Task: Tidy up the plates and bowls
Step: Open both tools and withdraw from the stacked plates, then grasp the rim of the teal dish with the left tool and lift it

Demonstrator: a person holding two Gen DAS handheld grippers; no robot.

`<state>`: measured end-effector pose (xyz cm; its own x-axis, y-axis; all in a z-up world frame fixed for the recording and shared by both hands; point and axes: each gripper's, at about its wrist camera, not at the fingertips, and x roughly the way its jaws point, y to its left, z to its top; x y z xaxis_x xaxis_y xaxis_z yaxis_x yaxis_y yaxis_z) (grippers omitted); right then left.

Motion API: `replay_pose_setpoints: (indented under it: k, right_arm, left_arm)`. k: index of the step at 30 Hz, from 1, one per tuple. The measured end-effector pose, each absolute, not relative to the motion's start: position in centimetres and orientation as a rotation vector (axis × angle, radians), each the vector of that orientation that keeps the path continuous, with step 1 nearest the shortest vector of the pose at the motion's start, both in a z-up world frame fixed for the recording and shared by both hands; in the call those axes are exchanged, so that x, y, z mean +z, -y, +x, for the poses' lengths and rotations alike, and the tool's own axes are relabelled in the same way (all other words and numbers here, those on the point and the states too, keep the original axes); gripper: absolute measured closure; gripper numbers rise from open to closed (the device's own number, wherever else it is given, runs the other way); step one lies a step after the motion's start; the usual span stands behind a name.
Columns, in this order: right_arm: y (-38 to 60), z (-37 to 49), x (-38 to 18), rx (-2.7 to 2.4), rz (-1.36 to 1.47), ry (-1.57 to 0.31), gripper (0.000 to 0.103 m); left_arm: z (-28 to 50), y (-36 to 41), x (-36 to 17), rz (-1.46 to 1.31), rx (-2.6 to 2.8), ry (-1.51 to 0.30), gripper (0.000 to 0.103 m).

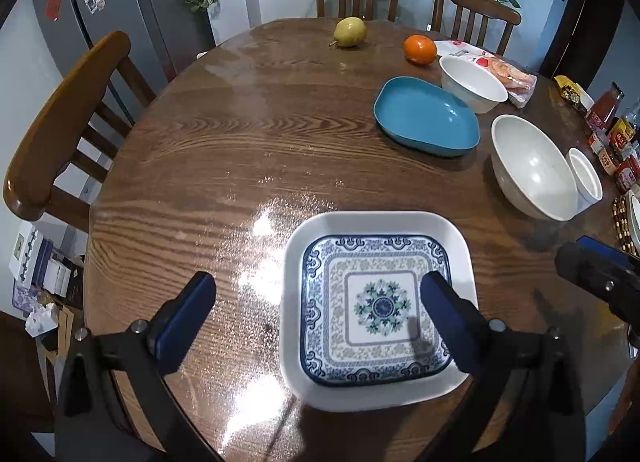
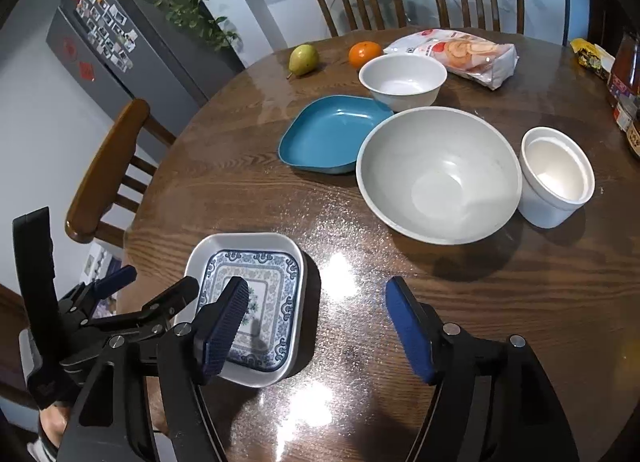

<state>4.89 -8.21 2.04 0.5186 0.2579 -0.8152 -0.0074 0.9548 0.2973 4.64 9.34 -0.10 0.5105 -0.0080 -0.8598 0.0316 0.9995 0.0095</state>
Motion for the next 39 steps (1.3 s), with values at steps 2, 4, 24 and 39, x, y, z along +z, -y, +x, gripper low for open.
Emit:
replay_pose_setpoints:
  k: [2, 4, 24, 39]
  right_arm:
    - [8.3, 5.0, 2.1, 0.157, 0.277, -1.016, 0.031]
    - [8.5, 5.1, 2.1, 0.153, 0.282, -1.016, 0.031]
    - [10.6, 5.1, 0.2, 0.097, 0.396, -1.044, 0.019]
    - [14.7, 3.2, 0.4, -0.03, 0.469, -0.989, 0.019]
  left_arm:
    - [4.9, -9.2, -0.1, 0.026, -0.027, -1.035, 0.001]
    - [5.2, -9.2, -0.1, 0.027, -0.031, -1.038, 0.001]
    - [18.3, -6.3, -1.0, -0.047, -0.119, -1.076, 0.001]
    - [26.3, 0.4, -4.8, 0.112, -0.2, -1.144, 0.037]
